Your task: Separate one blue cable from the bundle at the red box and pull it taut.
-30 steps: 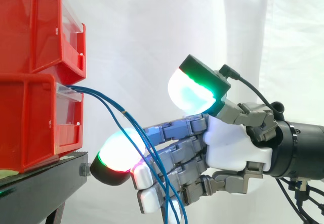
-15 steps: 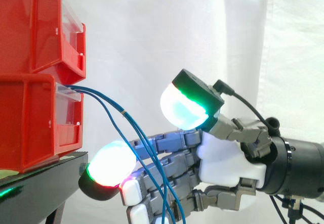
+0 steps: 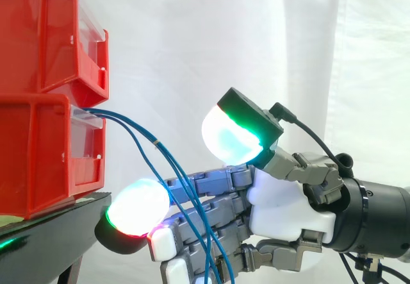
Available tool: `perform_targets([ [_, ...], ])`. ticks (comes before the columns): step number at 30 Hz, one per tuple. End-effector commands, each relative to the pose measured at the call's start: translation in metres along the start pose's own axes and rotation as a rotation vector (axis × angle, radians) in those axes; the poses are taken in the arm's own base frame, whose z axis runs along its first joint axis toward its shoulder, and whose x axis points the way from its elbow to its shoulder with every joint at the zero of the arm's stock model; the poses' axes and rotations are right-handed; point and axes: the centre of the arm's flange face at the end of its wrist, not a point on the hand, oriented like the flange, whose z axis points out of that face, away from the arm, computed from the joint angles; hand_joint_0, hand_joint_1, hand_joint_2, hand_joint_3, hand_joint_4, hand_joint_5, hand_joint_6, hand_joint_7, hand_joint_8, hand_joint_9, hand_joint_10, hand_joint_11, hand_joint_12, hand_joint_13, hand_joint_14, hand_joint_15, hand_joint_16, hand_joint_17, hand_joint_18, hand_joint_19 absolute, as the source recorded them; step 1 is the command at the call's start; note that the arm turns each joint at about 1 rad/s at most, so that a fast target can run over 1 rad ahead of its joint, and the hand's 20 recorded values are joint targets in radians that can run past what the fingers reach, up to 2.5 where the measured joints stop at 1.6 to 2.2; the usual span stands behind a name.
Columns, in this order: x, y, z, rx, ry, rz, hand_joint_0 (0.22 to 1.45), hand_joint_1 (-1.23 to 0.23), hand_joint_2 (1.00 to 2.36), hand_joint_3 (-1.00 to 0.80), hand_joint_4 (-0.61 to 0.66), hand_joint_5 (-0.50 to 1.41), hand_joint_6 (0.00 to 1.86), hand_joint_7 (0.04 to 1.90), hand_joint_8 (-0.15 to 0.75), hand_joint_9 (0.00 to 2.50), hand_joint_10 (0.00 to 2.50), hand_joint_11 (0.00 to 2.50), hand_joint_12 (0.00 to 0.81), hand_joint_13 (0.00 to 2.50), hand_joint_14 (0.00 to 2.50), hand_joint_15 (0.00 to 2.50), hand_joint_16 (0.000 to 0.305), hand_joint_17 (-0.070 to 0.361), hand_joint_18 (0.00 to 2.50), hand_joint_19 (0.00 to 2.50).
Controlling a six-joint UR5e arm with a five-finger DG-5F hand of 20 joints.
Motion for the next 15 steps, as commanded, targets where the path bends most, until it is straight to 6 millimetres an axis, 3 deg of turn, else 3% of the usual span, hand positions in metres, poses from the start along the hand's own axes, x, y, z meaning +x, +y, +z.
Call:
perform_targets([
  [1, 0.0002, -0.0005, 0.0003, -0.003, -0.001, 0.000, 0.61, -0.63, 1.01, -0.43, 0.37, -0.17, 0.50, 0.96, 0.402, 0.70, 0.01, 0.53, 0.447, 0.88, 0.02, 0.52, 0.061, 0.138, 0.80, 0.64],
  [15, -0.0022, 0.0027, 0.0013, -0.011, 0.009, -0.002, 0.64, -0.64, 1.01, -0.37, 0.36, -0.15, 0.50, 1.09, 0.402, 0.72, 0.02, 0.55, 0.448, 0.90, 0.02, 0.53, 0.062, 0.138, 0.82, 0.64],
])
